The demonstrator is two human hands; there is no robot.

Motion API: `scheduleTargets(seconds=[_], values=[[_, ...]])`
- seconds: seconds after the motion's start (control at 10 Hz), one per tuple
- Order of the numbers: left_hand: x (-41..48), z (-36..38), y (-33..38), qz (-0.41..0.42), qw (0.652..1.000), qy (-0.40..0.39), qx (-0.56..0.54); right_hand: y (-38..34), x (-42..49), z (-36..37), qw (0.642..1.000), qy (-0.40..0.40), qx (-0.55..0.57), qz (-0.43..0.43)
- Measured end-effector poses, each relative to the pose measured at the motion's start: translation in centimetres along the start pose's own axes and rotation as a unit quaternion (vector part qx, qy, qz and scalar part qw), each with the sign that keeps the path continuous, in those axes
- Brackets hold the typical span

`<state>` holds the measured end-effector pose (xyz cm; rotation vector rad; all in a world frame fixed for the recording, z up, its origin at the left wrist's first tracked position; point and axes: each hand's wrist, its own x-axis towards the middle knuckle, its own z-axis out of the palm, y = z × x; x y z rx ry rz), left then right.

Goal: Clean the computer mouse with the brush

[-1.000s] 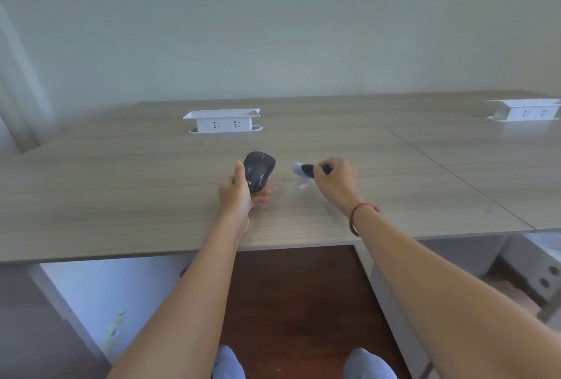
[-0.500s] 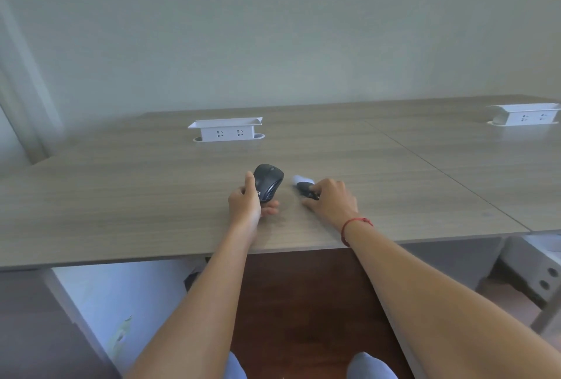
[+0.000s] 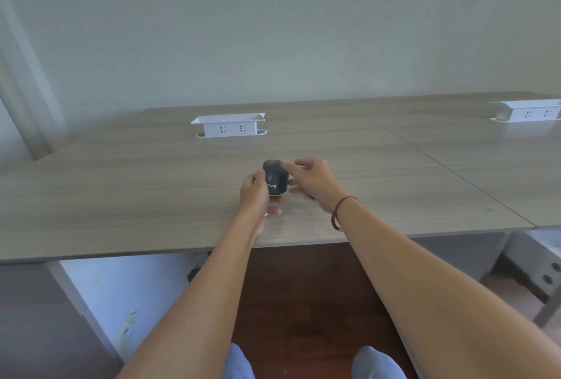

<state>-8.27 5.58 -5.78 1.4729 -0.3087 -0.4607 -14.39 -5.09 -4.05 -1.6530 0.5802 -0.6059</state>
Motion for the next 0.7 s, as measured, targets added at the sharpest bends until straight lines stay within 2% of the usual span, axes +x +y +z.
scheduleTargets(seconds=[0.1, 0.2, 0.3, 0.5, 0.6, 0.7], values=[[0.4, -0.9, 0.2, 0.021, 0.995, -0.009, 0.096, 0.5, 0.1, 0.6, 1.000, 0.008, 0.015, 0.006], [1.0, -1.5, 0.2, 0.089, 0.960, 0.009, 0.265, 1.5, 1.1, 1.3, 0.998, 0.035, -0.033, 0.032], [1.1, -1.6, 0.4, 0.097, 0.936, 0.021, 0.336, 2.1, 2.1, 1.9, 0.992, 0.044, -0.109, 0.040], [2.3, -1.5, 0.3, 0.055, 0.923, -0.003, 0.381, 2.6, 3.6, 2.2, 0.978, 0.031, -0.204, 0.036], [2.9, -1.7, 0.3, 0.049, 0.929, 0.011, 0.368, 2.7, 3.9, 1.8, 0.978, 0.030, -0.203, 0.025], [2.6, -2.1, -0.5, 0.098, 0.928, 0.075, 0.352, 1.4, 2.8, 0.5, 0.977, 0.070, -0.202, -0.023]])
